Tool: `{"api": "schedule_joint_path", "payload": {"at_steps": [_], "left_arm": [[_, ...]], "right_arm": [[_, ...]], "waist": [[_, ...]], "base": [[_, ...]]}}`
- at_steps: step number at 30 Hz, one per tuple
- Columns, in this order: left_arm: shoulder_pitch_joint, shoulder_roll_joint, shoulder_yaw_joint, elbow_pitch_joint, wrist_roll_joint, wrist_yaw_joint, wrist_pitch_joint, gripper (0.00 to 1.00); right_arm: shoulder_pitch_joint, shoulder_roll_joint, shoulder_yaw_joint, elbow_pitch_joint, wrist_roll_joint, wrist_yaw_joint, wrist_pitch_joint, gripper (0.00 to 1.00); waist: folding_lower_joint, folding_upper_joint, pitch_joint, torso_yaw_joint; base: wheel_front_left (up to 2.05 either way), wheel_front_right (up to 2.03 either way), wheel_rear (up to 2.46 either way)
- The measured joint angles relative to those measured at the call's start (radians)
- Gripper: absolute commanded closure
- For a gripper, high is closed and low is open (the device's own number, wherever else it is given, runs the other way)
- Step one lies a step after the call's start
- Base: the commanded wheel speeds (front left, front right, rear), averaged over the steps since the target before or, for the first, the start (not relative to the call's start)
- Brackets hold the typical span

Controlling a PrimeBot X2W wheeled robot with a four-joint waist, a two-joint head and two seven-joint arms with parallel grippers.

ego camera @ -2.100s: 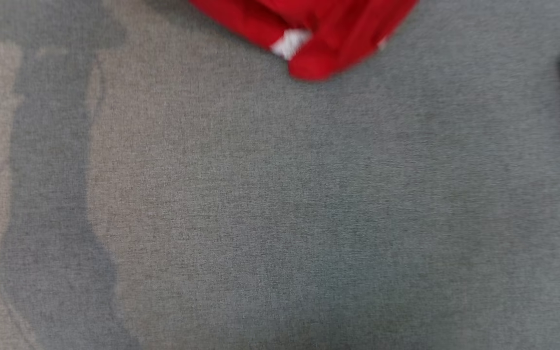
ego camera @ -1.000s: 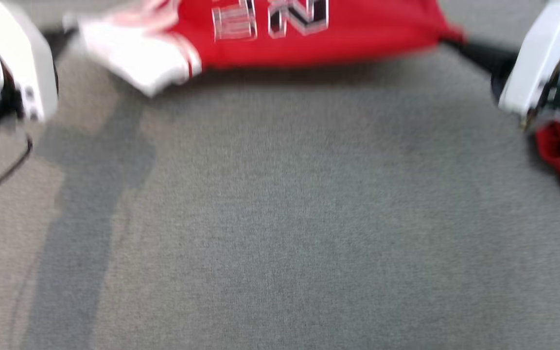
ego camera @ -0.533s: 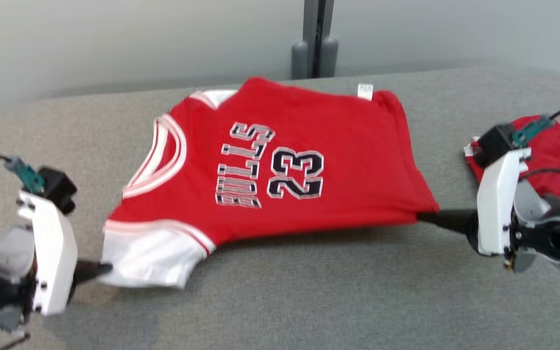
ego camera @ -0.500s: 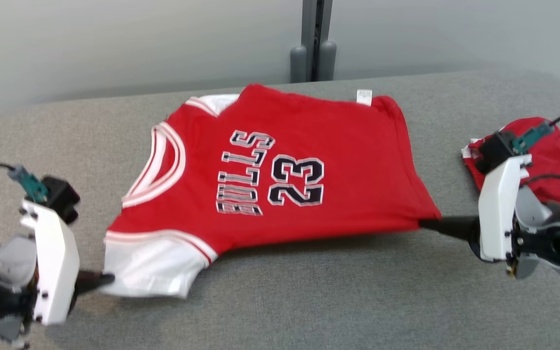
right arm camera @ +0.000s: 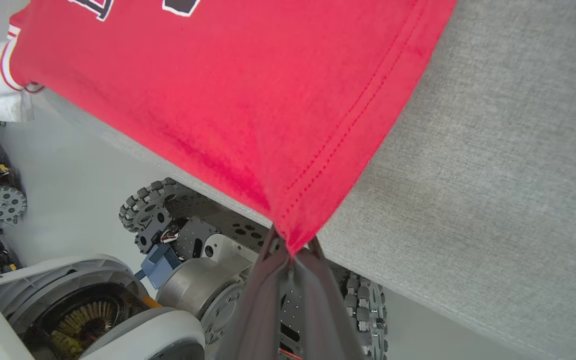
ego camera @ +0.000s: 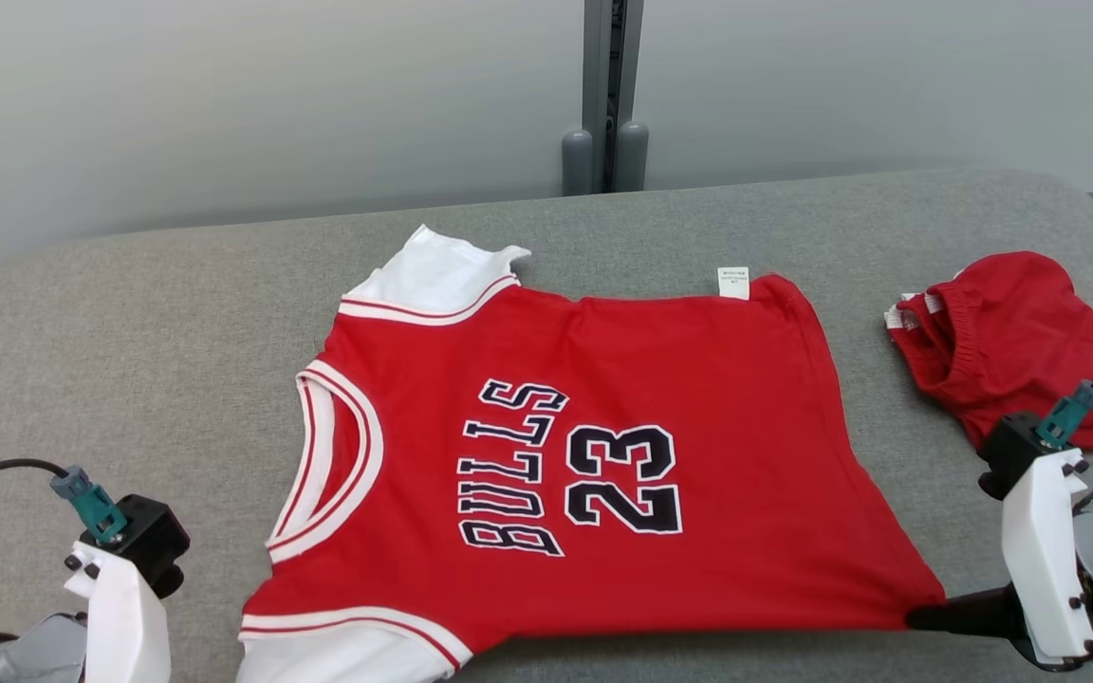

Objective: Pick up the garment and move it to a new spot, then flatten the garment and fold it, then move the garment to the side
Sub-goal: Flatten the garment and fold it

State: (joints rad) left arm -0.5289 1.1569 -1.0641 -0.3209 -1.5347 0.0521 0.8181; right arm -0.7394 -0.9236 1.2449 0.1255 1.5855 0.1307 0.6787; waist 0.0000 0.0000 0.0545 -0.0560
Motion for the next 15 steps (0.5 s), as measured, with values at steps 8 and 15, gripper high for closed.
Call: {"api": "schedule_joint_path", "payload": {"at_steps": [8,15], "left_arm": [[0.002,0.019,0.014,-0.032,-0.016,0.022,0.002,1.0],[-0.104,-0.024,0.056,0.051,-0.005,0.028,0.056,1.0]], "right_arm": [[0.004,-0.022,0.001,-0.029,0.012,0.0,0.017,1.0],[-0.057,0.029,-0.023,0.013,0.029,0.0,0.015,1.0]], "waist": [[0.0,0.0,0.012,-0.008],[0.0,0.0,0.063,-0.017]], "base": [[0.0,0.0,0.0],[0.0,0.0,0.0]]}}
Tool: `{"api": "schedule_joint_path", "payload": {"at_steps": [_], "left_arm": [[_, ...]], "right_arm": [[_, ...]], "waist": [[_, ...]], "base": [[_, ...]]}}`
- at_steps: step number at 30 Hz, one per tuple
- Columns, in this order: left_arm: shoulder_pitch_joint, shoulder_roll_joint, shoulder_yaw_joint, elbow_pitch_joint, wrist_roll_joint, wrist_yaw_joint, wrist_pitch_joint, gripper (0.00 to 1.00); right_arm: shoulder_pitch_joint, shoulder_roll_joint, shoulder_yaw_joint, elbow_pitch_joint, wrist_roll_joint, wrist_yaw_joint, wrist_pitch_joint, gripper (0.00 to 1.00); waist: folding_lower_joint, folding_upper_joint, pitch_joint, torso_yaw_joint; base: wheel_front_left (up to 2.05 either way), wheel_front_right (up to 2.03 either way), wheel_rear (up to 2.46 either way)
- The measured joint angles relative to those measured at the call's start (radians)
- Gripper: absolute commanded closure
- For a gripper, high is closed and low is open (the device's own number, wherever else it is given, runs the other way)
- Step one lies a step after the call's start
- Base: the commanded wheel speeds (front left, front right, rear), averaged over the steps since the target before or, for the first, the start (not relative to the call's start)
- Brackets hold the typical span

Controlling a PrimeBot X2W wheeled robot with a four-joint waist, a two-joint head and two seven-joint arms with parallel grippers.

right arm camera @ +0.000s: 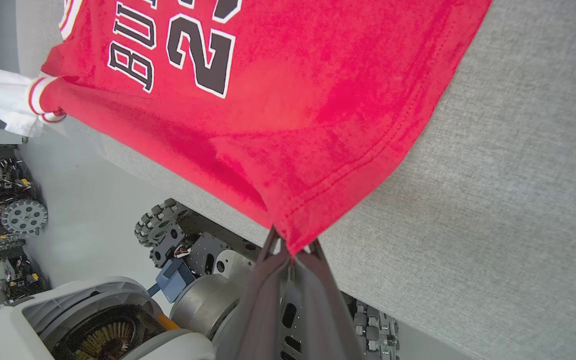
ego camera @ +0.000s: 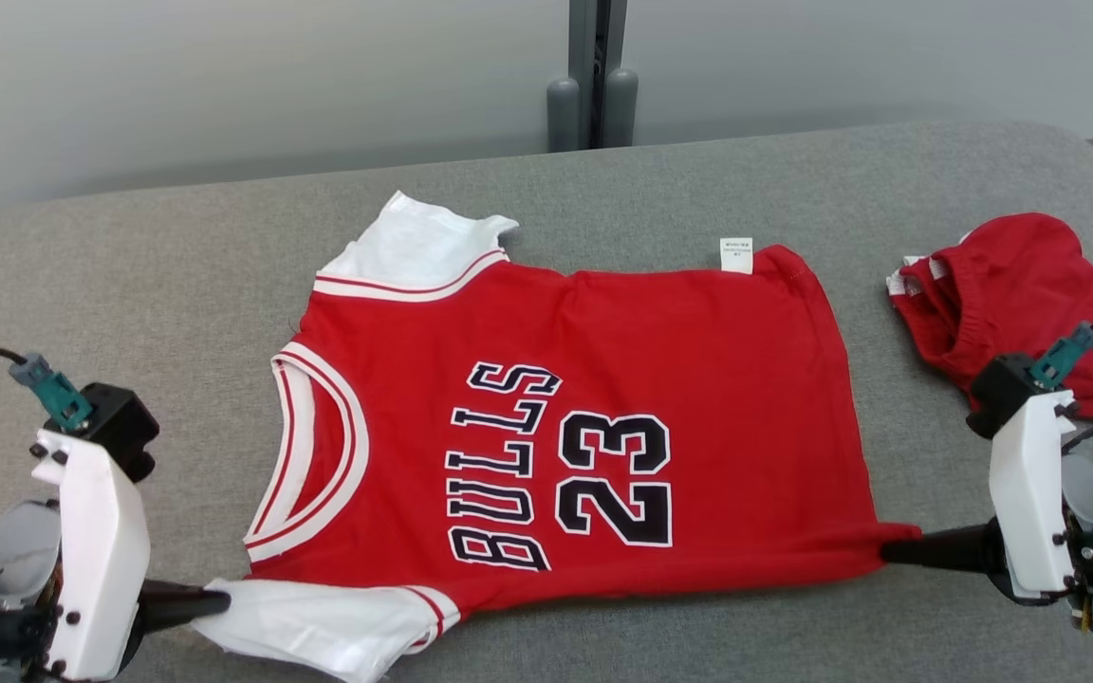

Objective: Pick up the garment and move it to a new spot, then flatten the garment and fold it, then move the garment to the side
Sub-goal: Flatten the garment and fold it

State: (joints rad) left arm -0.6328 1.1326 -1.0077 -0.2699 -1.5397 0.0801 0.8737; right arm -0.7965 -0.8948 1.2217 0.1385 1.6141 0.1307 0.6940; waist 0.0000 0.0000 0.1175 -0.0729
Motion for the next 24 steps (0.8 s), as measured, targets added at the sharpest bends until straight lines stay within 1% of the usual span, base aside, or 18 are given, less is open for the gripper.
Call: {"api": "schedule_joint_path", "payload": {"at_steps": [9,10,15,21,22,24], "left_arm": [[-0.146,-0.121,0.025,0.171,0.028,-0.008,0.073,1.0],[-0.17,-0.146,0.031,0.212,0.028,-0.009,0.079,1.0],[-0.235,-0.194,0.046,0.303,0.047,-0.02,0.085,1.0],[-0.283,-0.254,0.053,0.413,0.061,-0.036,0.085,1.0],[-0.283,-0.264,0.051,0.43,0.063,-0.041,0.082,1.0],[-0.285,-0.282,0.049,0.462,0.071,-0.054,0.071,1.0]], "right_arm": [[-0.06,0.04,-0.048,0.078,0.052,0.0,-0.048,1.0],[-0.072,0.054,-0.054,0.096,0.066,0.0,-0.06,1.0],[-0.107,0.09,-0.061,0.13,0.075,0.0,-0.079,1.0],[-0.133,0.129,-0.045,0.167,0.072,0.0,-0.084,1.0],[-0.137,0.136,-0.041,0.172,0.072,0.0,-0.083,0.98],[-0.141,0.145,-0.032,0.188,0.067,0.0,-0.083,0.82]], "waist": [[0.0,0.0,0.074,-0.028],[0.0,0.0,0.088,-0.037],[0.0,0.0,0.128,-0.054],[0.0,0.0,0.167,-0.068],[0.0,0.0,0.17,-0.07],[0.0,0.0,0.175,-0.072]], "base": [[0.0,0.0,0.0],[0.0,0.0,0.0],[0.0,0.0,0.0],[0.0,0.0,0.0],[0.0,0.0,0.0],[0.0,0.0,0.0]]}}
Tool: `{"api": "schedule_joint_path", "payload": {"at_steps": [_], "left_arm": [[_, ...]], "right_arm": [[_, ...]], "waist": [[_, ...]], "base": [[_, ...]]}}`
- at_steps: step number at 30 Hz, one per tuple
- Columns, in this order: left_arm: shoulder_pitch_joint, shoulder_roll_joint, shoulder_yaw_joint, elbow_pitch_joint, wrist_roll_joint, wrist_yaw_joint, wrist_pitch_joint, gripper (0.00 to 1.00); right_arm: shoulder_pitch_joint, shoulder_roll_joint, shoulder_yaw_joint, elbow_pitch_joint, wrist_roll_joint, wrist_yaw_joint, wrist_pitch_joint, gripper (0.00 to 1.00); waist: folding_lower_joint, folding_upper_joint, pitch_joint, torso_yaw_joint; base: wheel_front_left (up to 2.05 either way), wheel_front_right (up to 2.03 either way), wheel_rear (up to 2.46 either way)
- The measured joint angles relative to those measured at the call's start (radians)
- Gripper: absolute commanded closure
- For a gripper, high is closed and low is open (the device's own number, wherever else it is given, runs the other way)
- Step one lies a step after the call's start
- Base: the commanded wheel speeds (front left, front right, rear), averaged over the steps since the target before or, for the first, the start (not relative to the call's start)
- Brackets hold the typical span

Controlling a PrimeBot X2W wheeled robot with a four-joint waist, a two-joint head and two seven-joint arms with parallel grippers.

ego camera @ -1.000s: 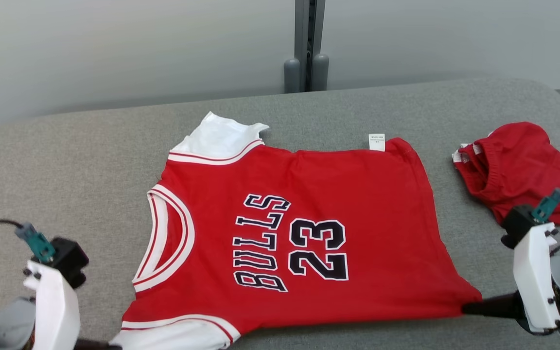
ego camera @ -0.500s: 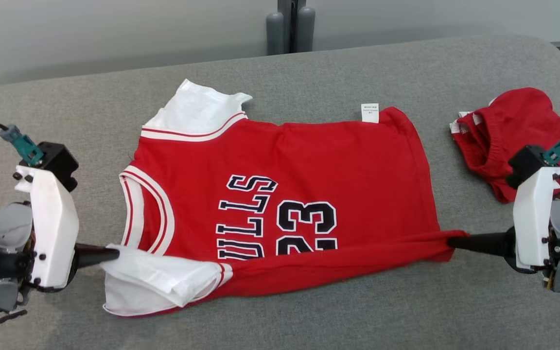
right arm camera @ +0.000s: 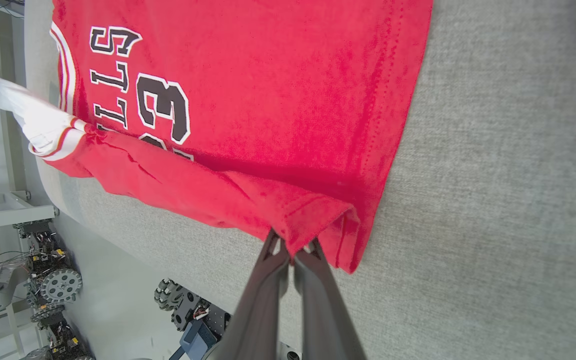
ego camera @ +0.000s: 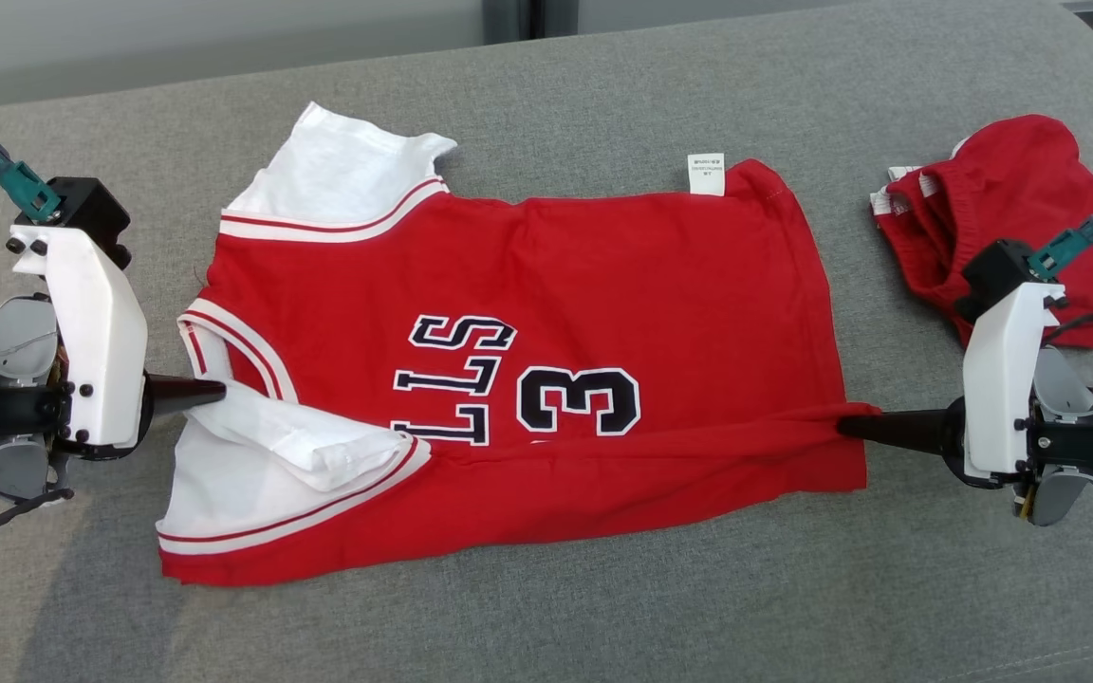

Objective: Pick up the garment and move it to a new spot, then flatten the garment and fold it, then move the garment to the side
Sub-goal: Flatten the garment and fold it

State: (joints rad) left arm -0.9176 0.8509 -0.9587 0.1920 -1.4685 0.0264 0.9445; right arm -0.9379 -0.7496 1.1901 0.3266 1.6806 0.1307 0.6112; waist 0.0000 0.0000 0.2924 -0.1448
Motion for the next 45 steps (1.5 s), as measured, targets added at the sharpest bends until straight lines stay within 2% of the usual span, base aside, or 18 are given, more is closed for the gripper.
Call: {"api": "schedule_joint_path", "payload": {"at_steps": [1,2,3,4,5,12,16,19,21,24,28,31,33,36,40,43,45], "left_arm": [[-0.002,-0.008,0.0,0.016,0.001,-0.006,-0.007,1.0],[-0.004,-0.016,0.0,0.03,0.005,-0.01,-0.021,1.0],[-0.006,-0.023,0.001,0.046,0.011,-0.018,-0.03,0.86],[-0.008,-0.03,0.001,0.059,0.016,-0.024,-0.034,0.29],[-0.008,-0.037,0.0,0.075,0.017,-0.03,-0.039,0.0],[0.002,-0.061,0.007,0.128,0.016,-0.067,-0.088,0.0],[0.024,-0.051,0.011,0.121,0.045,-0.107,-0.157,0.0],[0.054,-0.032,0.02,0.088,0.095,-0.132,-0.266,0.0],[0.079,-0.025,0.039,0.07,0.14,-0.136,-0.385,0.0],[0.118,-0.013,0.061,0.067,0.237,-0.119,-0.569,0.0],[0.214,-0.019,0.084,0.043,0.291,-0.063,-0.768,0.0],[0.287,-0.019,0.119,0.001,0.309,0.01,-0.909,0.0],[0.333,-0.02,0.134,-0.029,0.348,0.071,-1.006,0.0],[0.412,-0.035,0.164,-0.073,0.378,0.158,-1.149,0.0],[0.517,-0.079,0.224,-0.128,0.431,0.258,-1.202,0.0],[0.602,-0.133,0.304,-0.171,0.511,0.31,-1.205,0.0],[0.665,-0.179,0.373,-0.197,0.561,0.328,-1.206,0.0]], "right_arm": [[-0.002,0.003,0.003,0.009,-0.001,0.0,0.0,0.69],[-0.005,0.005,0.006,0.015,-0.002,0.0,0.0,0.53],[-0.008,0.009,0.005,0.023,-0.003,0.0,-0.007,0.05],[-0.012,0.014,0.005,0.031,-0.003,0.0,-0.014,0.0],[-0.014,0.018,0.006,0.039,-0.003,0.0,-0.016,0.0],[-0.01,0.027,0.0,0.06,0.005,0.0,-0.063,0.0],[0.011,0.018,-0.026,0.052,-0.002,0.0,-0.162,0.0],[0.04,0.005,-0.061,0.015,-0.019,0.0,-0.287,0.0],[0.063,-0.002,-0.109,-0.005,-0.04,0.0,-0.425,0.0],[0.116,-0.013,-0.144,-0.021,-0.099,0.0,-0.61,0.0],[0.198,-0.006,-0.18,-0.022,-0.162,0.0,-0.821,0.0],[0.248,0.008,-0.232,0.004,-0.248,0.0,-0.868,0.0],[0.297,0.048,-0.34,0.018,-0.296,0.0,-0.871,0.0],[0.394,0.137,-0.548,0.016,-0.452,0.0,-0.873,0.0],[0.59,0.275,-0.764,-0.029,-0.667,0.0,-0.873,0.0],[0.705,0.348,-0.848,-0.06,-0.784,0.0,-0.873,0.0],[0.756,0.375,-0.879,-0.066,-0.844,0.0,-0.873,0.0]], "waist": [[0.0,0.0,0.001,0.0],[0.0,0.0,0.0,0.0],[0.0,0.0,-0.001,0.001],[0.0,0.0,-0.003,0.002],[0.0,0.0,-0.007,0.003],[0.0,0.0,-0.047,0.01],[0.0,0.0,-0.087,0.016],[0.0,0.0,-0.12,0.022],[0.0,0.0,-0.141,0.026],[0.0,0.0,-0.172,0.033],[0.0,0.0,-0.207,0.044],[0.0,0.0,-0.225,0.05],[0.0,0.0,-0.232,0.054],[0.0,0.0,-0.24,0.059],[0.0,0.0,-0.245,0.067],[0.0,0.0,-0.242,0.074],[0.0,0.0,-0.239,0.075]], "base": [[0.0,0.0,0.0],[0.0,0.0,0.0],[0.0,0.0,0.0],[0.0,0.0,0.0],[0.0,0.0,0.0],[0.0,0.0,0.0],[0.0,0.0,0.0],[0.0,0.0,0.0],[0.0,0.0,0.0],[0.0,0.0,0.0],[0.0,0.0,0.0],[0.0,0.0,0.0],[0.0,0.0,0.0],[0.0,0.0,0.0],[0.0,0.0,0.0],[0.0,0.0,0.0],[0.0,0.0,0.0]]}}
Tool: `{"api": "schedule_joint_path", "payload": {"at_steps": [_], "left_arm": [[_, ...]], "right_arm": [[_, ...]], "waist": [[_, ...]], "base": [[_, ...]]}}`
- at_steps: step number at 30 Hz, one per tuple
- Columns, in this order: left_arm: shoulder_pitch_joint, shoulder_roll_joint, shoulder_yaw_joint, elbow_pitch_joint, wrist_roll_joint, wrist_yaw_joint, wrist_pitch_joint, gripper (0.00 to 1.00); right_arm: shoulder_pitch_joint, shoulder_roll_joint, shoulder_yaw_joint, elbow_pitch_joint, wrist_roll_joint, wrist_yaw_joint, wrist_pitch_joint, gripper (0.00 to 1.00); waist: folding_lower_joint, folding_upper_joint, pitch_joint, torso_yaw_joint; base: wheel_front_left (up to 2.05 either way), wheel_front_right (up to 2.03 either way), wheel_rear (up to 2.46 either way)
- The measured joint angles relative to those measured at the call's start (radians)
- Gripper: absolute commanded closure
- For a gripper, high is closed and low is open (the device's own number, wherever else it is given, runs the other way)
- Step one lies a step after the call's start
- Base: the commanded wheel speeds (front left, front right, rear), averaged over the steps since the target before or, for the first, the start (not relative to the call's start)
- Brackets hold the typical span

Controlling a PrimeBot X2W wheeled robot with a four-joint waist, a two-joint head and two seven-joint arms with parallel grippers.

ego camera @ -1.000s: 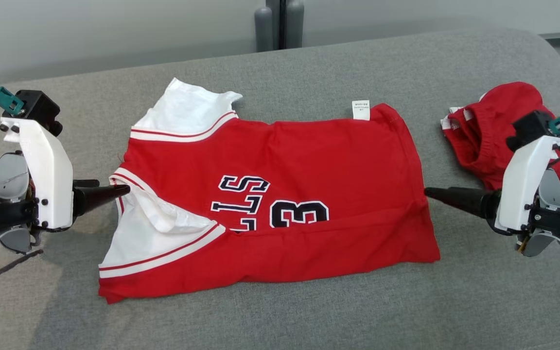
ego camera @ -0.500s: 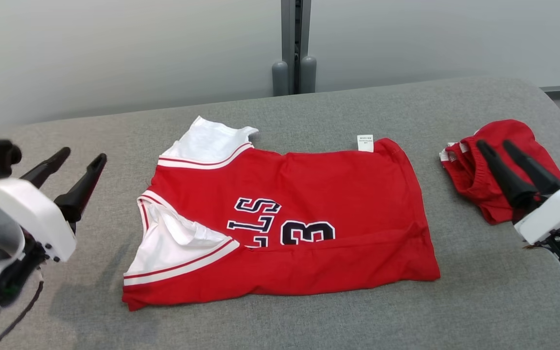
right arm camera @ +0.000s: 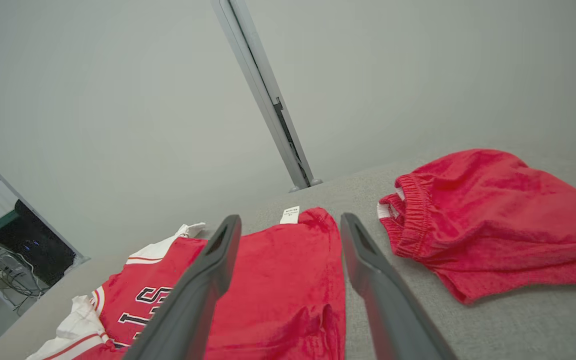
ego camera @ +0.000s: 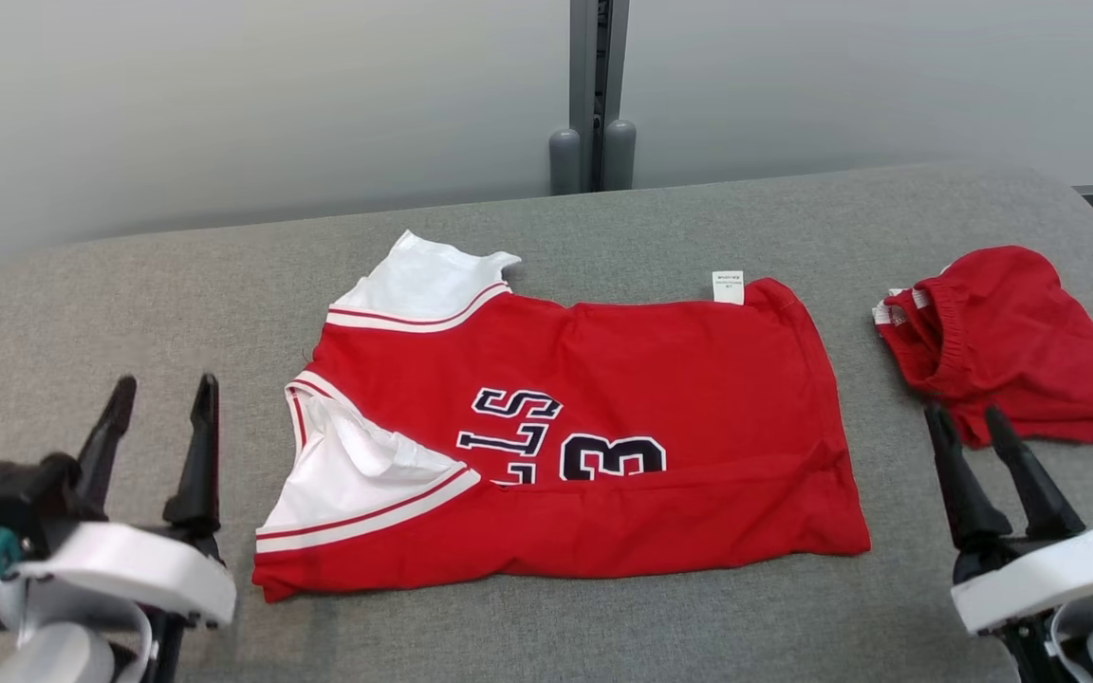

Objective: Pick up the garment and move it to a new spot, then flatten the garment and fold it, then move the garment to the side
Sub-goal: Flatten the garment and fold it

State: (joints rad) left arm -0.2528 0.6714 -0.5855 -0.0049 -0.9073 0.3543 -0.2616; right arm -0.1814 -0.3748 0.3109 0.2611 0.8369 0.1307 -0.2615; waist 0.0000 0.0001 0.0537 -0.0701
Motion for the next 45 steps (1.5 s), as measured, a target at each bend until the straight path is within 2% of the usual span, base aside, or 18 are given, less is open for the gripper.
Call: {"api": "schedule_joint_path", "payload": {"at_steps": [3,8,10,15,30,41,42,44,45], "left_arm": [[0.113,-0.063,0.061,0.01,0.064,0.004,0.0,0.0],[0.207,-0.147,0.103,0.064,0.11,-0.042,0.0,0.0],[0.215,-0.154,0.093,0.101,0.114,-0.064,0.0,0.0],[0.187,-0.159,0.055,0.196,0.091,-0.113,0.077,0.0],[0.072,-0.196,-0.041,0.38,0.039,-0.233,0.284,0.0],[0.028,-0.203,-0.043,0.431,-0.004,-0.234,0.382,0.0],[0.023,-0.205,-0.043,0.435,-0.01,-0.233,0.387,0.04],[0.018,-0.207,-0.043,0.441,-0.018,-0.233,0.407,0.31],[0.016,-0.208,-0.043,0.445,-0.021,-0.233,0.414,0.56]], "right_arm": [[0.044,0.023,-0.011,0.008,-0.061,0.0,0.0,0.0],[0.063,0.047,0.001,0.052,-0.104,0.0,0.051,0.0],[0.062,0.058,0.006,0.079,-0.108,0.0,0.082,0.0],[0.022,0.087,0.023,0.154,-0.114,0.0,0.169,0.0],[-0.086,0.128,0.064,0.344,-0.101,0.0,0.287,0.0],[-0.145,0.139,0.097,0.401,-0.065,0.0,0.342,0.0],[-0.152,0.138,0.099,0.409,-0.065,0.0,0.351,0.0],[-0.162,0.139,0.103,0.423,-0.065,0.0,0.366,0.0],[-0.166,0.14,0.105,0.427,-0.064,0.0,0.367,0.2]], "waist": [[0.0,0.0,0.003,-0.005],[0.0,0.0,0.006,-0.017],[0.0,0.0,0.008,-0.019],[0.0,0.0,0.017,-0.019],[0.0,0.0,0.053,-0.012],[0.0,0.0,0.067,-0.016],[0.0,0.0,0.066,-0.016],[0.0,0.0,0.064,-0.015],[0.0,0.0,0.063,-0.014]], "base": [[0.0,0.0,0.0],[0.0,0.0,0.0],[0.0,0.0,0.0],[0.0,0.0,0.0],[0.0,0.0,0.0],[0.0,0.0,0.0],[0.0,0.0,0.0],[0.0,0.0,0.0],[0.0,0.0,0.0]]}}
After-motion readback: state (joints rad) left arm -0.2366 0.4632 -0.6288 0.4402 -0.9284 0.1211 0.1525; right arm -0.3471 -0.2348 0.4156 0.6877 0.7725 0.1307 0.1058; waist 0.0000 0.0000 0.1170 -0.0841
